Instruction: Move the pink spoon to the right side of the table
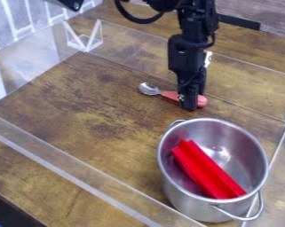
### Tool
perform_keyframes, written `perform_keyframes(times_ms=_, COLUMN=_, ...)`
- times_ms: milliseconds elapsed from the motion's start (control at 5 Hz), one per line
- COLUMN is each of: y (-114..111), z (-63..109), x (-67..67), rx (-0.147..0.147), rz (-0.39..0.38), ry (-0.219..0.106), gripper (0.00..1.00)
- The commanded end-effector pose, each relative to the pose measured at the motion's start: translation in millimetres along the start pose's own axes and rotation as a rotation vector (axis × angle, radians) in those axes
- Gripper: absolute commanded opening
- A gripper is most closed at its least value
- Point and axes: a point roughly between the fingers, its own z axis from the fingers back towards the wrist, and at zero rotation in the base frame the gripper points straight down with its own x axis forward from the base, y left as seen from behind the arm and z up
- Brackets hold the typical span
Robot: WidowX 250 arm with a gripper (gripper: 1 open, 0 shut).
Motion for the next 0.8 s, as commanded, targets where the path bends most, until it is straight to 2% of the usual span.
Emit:
perform_keyframes(times_ms=0, y=-1.6, z=27.2, x=-14.8, rx=-0.056, rz=-0.028, ry=0.019, gripper=0.00)
perform_keyframes(times_ms=600, y=-5.3, z=35.2, x=-23.9, rx=-0.048, rz=-0.041, ry=0.036, gripper=0.00)
